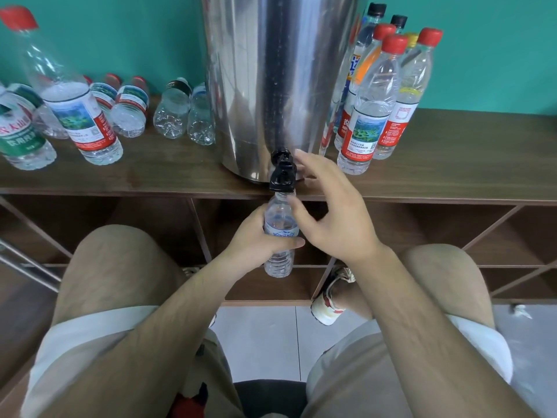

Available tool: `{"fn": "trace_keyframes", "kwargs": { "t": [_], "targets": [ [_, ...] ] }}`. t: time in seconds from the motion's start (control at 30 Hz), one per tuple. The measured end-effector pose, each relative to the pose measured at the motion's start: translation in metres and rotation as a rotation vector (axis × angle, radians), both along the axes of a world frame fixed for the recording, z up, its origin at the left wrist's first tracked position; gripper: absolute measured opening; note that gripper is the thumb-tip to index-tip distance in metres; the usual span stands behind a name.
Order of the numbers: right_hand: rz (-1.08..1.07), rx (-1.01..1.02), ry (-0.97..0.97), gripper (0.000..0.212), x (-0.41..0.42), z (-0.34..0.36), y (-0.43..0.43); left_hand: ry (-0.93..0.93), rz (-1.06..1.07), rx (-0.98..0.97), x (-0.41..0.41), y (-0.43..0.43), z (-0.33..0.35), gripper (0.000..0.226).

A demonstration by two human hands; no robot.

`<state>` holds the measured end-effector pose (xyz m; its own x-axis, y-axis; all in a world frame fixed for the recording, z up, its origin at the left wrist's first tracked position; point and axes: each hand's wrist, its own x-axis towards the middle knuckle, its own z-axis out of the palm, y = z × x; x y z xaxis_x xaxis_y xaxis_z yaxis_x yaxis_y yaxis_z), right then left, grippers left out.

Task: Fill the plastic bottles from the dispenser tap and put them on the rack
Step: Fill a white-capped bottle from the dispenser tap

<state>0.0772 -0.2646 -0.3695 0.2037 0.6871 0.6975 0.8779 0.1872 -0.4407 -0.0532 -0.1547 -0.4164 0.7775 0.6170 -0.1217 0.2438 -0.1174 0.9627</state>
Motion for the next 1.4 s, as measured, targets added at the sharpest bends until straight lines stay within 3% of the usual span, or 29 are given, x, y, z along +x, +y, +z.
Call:
{"fn": "trace_keyframes", "kwargs": {
  "t": [0.2, 0.3, 0.63, 1.4],
  "targets": [
    [-0.044, -0.203, 0.330, 0.040, 0.017, -0.020, -0.001, 0.011, 0.004, 0.033, 0.000, 0.001, -0.002, 0.064],
    [-0.034, -0.269, 0.402, 0.037, 0.016, -0.025, 0.004, 0.029, 0.014, 0.016, 0.000, 0.001, -0.004, 0.065],
    [-0.002, -0.270, 0.341, 0.021, 0.011, -0.031, 0.012, 0.049, -0.008, 0.019, -0.001, -0.002, 0.000, 0.072],
    [-0.022, -0.262, 0.343, 0.021, 0.010, -0.038, 0.014, 0.147, 0.002, 0.065, 0.002, -0.007, 0.001, 0.075]
  ]
}}
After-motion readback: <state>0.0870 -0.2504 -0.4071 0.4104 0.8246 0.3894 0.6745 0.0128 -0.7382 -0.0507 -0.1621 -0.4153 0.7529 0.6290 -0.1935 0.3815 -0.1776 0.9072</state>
